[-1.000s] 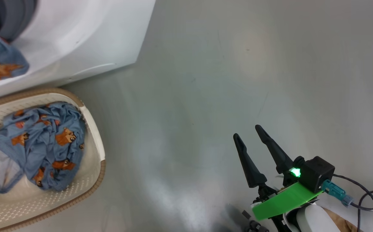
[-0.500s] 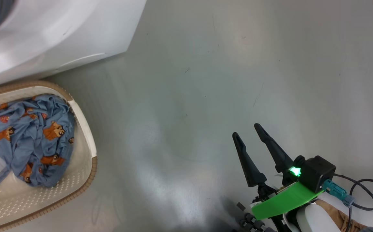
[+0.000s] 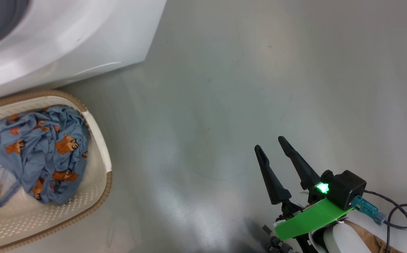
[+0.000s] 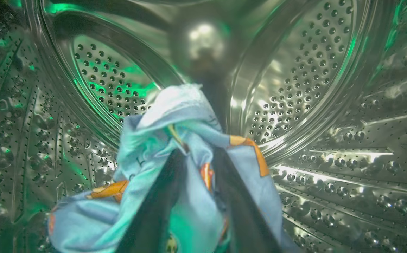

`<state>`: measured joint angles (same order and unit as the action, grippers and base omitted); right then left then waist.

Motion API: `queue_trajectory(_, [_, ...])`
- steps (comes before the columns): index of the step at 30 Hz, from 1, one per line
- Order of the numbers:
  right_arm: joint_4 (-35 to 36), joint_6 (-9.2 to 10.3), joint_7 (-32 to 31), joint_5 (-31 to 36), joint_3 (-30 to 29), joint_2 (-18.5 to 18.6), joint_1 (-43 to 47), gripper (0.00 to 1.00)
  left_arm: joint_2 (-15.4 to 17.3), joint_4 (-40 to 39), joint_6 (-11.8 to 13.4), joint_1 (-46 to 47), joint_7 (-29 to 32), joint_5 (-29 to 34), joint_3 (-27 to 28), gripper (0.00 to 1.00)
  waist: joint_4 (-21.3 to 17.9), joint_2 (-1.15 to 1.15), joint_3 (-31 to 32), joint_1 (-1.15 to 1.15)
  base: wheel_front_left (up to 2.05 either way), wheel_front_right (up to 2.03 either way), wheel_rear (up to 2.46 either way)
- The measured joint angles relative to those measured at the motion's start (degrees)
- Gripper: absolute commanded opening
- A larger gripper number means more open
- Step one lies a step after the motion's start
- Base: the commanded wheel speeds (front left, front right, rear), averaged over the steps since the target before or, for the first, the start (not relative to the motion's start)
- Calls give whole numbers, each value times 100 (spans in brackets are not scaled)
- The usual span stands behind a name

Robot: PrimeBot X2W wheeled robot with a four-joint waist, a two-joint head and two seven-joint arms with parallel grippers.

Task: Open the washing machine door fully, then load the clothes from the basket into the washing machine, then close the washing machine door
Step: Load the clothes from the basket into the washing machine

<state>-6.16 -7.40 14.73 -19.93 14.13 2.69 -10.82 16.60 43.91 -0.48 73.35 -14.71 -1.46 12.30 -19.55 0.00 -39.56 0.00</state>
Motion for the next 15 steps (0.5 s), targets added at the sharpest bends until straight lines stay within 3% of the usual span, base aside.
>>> queue_trajectory(9, [-100,0,-1,1,38,0,17,100,-140,984,324,104,0,74,-142,100,134,0,280,0,0,0,0])
queue_trajectory(15, [-162,0,-1,4,31,1,22,100,-231,1224,333,142,0,69,-201,100,244,0,475,0,0,0,0])
